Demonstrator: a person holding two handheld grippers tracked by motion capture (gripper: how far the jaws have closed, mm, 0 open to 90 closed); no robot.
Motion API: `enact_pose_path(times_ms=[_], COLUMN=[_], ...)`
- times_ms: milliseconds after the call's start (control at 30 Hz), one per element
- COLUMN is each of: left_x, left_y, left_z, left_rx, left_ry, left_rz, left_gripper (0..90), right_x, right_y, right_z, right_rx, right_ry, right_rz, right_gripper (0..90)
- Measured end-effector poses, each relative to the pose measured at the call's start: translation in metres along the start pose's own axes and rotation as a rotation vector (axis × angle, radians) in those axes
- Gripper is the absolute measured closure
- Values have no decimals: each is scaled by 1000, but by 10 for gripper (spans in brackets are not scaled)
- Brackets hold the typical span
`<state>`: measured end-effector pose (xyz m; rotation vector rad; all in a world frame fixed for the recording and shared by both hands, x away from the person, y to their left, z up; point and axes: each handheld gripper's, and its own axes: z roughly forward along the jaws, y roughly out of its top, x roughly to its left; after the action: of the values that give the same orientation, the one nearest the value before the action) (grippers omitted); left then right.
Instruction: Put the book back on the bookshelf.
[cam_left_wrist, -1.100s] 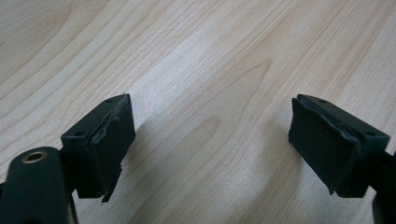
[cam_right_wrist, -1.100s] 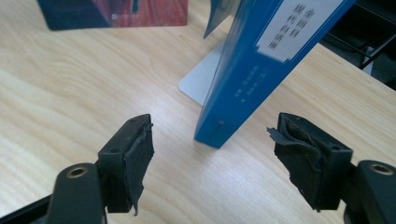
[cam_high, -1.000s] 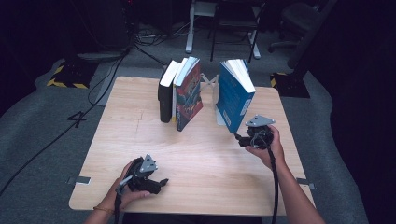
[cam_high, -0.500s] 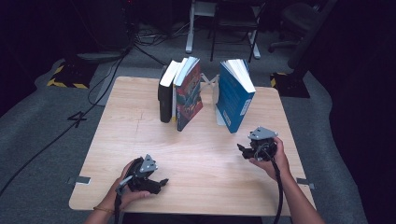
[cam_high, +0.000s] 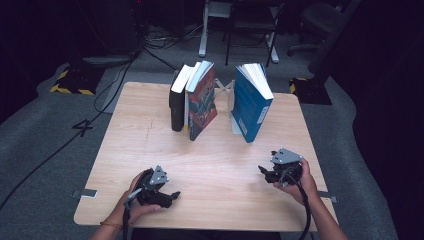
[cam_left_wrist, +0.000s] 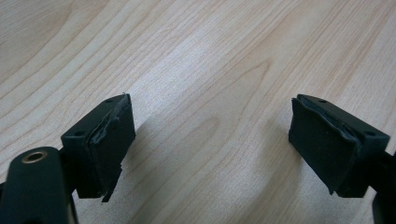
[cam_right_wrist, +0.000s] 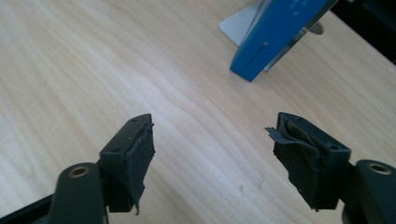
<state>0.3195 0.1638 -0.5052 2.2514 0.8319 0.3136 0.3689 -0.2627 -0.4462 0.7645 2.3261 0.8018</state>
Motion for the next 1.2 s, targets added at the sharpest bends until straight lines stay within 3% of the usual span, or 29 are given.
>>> enact_pose_path(times_ms=[400,900,1100,1200], left_x=[0,0,0,0], left_y=[0,1,1,1], left_z=[0,0,0,1], left_rx=[0,3,3,3], left_ry=[-1,0,1,1], left_rz=[-1,1,0,0], left_gripper=[147,147,147,147], right_x=[8,21,19,17], right_y=[-23,-65,-82,-92], right_z=[-10,-16,-24,-27], right_rx=[25,71,34,5], right_ry=[12,14,37,61], right_rz=[-39,-12,57,127], right_gripper=[288,280,269,268])
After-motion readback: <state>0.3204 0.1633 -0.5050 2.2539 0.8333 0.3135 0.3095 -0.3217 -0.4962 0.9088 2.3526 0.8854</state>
